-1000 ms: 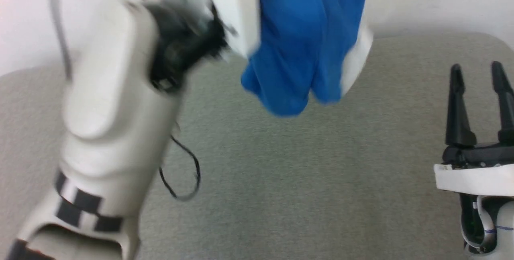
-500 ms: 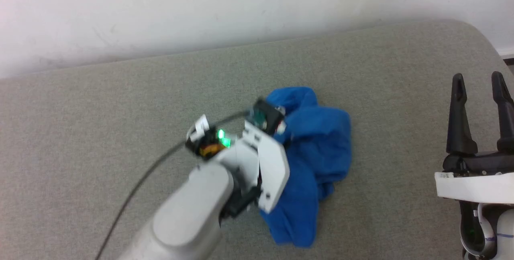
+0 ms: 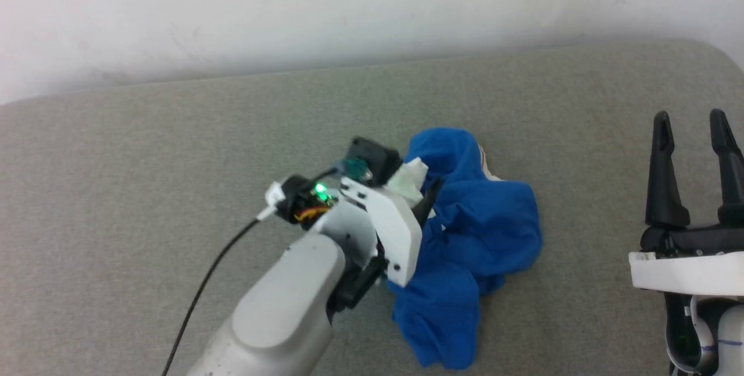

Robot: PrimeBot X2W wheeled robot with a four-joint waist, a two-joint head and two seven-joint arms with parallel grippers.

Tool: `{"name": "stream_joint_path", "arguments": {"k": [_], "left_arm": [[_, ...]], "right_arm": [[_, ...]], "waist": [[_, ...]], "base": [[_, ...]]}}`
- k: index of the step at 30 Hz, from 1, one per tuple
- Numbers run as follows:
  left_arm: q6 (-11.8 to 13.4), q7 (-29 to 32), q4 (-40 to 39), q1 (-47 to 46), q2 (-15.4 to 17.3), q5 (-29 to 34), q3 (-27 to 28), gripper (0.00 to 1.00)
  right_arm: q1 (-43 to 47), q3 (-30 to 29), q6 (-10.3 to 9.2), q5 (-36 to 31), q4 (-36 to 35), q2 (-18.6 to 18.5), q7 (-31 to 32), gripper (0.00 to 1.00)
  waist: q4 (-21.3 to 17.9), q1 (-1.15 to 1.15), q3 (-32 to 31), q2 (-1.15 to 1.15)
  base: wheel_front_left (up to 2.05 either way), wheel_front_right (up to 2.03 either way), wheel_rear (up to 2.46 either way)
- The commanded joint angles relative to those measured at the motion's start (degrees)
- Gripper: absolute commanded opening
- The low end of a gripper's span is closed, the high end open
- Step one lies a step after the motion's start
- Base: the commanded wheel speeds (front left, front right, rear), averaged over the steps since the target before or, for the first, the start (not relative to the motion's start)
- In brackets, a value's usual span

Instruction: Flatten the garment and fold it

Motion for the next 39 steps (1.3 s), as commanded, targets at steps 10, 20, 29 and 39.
{"name": "stream_joint_path", "arguments": {"k": [10,20,29,39], "left_arm": [[6.8,-14.5,-20.8,8.6,7.1,-2.6,12.7,1.0],[11.7,-29.0,-29.4,27.2,11.7,-2.8,23.5,1.0],[12.7,-30.8,-32.5,37.7,10.1,2.9,25.8,1.0],[9.0,-30.8,-33.3,38.4,5.0,7.6,29.5,1.0]], "right_arm": [[3.6,0.0,0.3,0.3,0.3,0.1,0.3,1.0],[7.1,0.3,0.3,1.3,1.3,0.1,-0.2,1.0],[8.6,0.9,0.3,2.5,2.7,0.1,-0.9,1.0],[4.3,3.7,0.3,-0.7,2.1,0.1,2.1,1.0]], "waist": [[2.1,-0.01,-3.9,0.01],[1.0,-0.01,-4.1,0.01],[1.5,-0.01,-3.8,0.01],[3.0,-0.01,-2.3,0.01]], "base": [[0.0,0.0,0.0],[0.0,0.0,0.0],[0.0,0.0,0.0],[0.0,0.0,0.0]]}}
